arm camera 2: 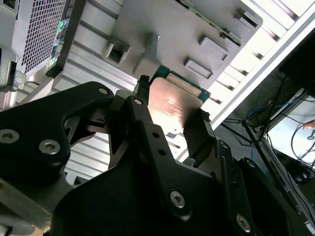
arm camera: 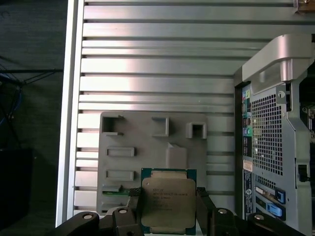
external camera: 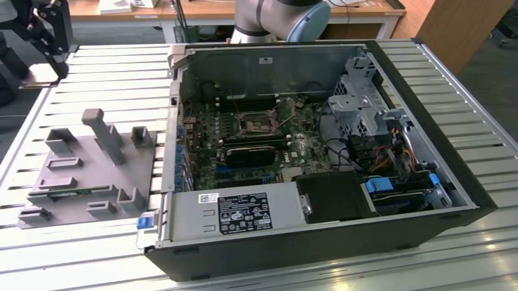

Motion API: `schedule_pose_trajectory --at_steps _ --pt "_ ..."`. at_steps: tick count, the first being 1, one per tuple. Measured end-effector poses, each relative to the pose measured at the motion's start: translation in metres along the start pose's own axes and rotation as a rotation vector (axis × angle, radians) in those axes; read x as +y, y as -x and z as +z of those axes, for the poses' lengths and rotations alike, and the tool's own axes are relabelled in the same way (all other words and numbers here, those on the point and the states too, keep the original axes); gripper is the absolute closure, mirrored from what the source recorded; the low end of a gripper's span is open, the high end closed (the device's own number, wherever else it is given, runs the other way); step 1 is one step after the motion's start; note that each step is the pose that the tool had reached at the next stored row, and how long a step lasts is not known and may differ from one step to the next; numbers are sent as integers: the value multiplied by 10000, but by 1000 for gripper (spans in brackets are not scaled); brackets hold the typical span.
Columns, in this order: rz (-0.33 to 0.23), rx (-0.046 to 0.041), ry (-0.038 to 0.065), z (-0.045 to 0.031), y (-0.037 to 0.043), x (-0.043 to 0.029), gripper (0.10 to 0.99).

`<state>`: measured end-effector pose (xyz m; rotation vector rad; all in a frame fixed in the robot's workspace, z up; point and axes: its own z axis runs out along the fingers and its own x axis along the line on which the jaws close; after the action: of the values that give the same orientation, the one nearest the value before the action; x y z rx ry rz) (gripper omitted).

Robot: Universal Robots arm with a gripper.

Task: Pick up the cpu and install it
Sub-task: 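Pick up the cpu and move it towards the insertion slot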

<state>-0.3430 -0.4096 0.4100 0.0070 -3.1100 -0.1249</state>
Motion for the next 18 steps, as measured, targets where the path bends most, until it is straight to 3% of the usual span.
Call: schedule_pose_trajectory --at_steps 18 --pt "0 0 0 -3 111 0 553"
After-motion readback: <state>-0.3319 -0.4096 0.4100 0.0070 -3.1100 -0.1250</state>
